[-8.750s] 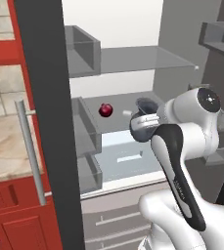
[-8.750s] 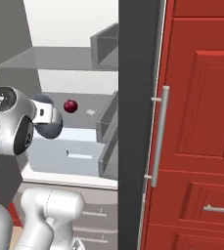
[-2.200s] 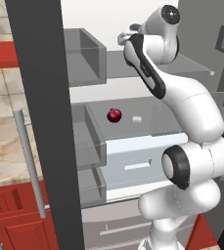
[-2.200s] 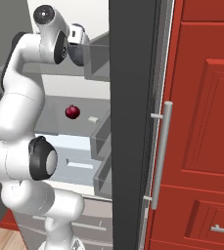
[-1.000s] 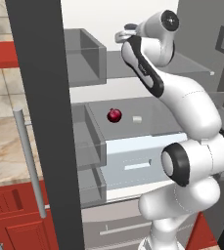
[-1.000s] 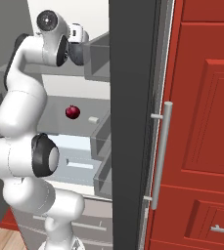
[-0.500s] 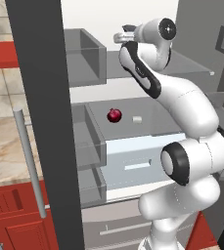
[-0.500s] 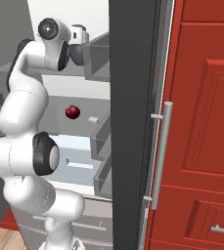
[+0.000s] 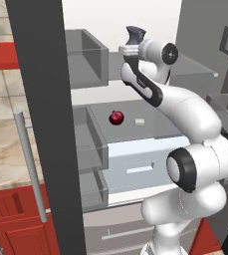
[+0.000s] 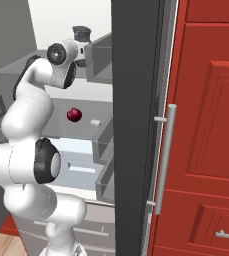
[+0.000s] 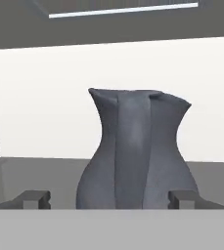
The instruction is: Move the marshmallow and pomegranate from the top shelf to the second highest shelf to make space. Then, place the pitcher from the counter on the cleared top shelf.
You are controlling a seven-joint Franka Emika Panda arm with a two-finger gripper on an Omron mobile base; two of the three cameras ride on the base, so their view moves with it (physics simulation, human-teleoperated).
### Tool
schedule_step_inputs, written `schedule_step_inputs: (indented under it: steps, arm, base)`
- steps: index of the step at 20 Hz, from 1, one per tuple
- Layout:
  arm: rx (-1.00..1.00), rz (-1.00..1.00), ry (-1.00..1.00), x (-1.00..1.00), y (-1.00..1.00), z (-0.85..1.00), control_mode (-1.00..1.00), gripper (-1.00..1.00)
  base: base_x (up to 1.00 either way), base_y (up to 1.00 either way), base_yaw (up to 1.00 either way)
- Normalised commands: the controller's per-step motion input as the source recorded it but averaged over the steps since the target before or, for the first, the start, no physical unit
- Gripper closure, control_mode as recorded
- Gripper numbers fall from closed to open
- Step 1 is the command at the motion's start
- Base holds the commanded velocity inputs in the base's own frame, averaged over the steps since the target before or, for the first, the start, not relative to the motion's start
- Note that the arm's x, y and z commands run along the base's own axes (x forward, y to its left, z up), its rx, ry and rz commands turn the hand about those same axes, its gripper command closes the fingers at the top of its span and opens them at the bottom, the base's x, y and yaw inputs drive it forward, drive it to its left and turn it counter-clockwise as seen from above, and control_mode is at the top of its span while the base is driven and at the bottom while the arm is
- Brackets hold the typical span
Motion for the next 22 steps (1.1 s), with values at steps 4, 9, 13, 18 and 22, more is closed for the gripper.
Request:
schedule_step_inputs:
  steps: [4,9,13,18,22]
  arm:
    - [0.00,0.00,-0.03,-0.06,-0.25,-0.01,-1.00,-1.00]
    - [0.00,0.00,0.00,-0.56,-0.16,0.15,-1.00,-1.00]
    - [-0.01,0.00,0.06,-0.95,-0.01,0.14,-1.00,-1.00]
    - [-0.06,-0.01,0.20,-1.00,0.03,0.01,-1.00,-1.00]
    - [-0.12,-0.02,0.32,-1.00,0.16,-0.05,-1.00,-1.00]
  base:
    - [0.00,0.00,0.00]
    - [0.00,0.00,0.00]
    - [0.00,0.00,0.00]
    - [0.00,0.00,0.00]
    - [0.00,0.00,0.00]
